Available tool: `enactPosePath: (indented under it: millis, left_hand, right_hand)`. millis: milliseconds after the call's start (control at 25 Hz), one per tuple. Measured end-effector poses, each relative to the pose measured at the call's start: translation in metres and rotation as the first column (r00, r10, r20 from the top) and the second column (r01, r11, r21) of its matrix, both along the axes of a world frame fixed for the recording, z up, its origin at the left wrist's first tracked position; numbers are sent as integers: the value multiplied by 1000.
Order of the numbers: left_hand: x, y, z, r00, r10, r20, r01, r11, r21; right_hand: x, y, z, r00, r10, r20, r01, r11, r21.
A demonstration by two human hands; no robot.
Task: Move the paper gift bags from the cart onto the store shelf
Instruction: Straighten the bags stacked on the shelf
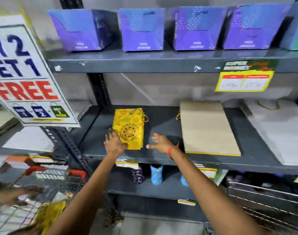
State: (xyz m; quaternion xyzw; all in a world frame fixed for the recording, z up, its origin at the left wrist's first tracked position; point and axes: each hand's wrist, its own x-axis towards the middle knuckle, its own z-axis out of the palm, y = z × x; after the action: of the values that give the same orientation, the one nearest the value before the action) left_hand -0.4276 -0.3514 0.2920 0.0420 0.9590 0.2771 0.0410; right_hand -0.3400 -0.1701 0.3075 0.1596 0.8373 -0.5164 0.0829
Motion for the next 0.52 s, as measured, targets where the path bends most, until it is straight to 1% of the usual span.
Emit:
enactPosePath:
  millis: [80, 120, 200, 280, 400, 520]
  left_hand:
    - [-16, -33, -13, 990, 23, 141, -36, 995, 93]
    - [-22, -43, -18, 987, -11, 160, -8, 993, 118]
    - [-29, -51, -23, 990, -74, 123, 55, 987, 150]
    - [-33, -52, -28, 989, -115, 94, 93, 974, 209]
    - [-36, -57, -35, 989, -126, 71, 99, 947, 304]
    - [-37, -63, -36, 988, -150, 28, 134, 940, 313]
  right_hand:
    - [-12, -26, -14, 1000, 6, 7, -6, 999, 31]
    - [-15, -35, -20, 1000, -10, 16, 10, 1000, 18]
    - [-19, -51, -28, 999, -32, 26, 33, 999, -21]
    - [-21, -65, -35, 998, -47, 37, 47, 999, -14]
    - [-21, -79, -42, 997, -74, 34, 72, 996, 54]
    - [-20, -79, -42, 995, -104, -4, 103, 983, 154]
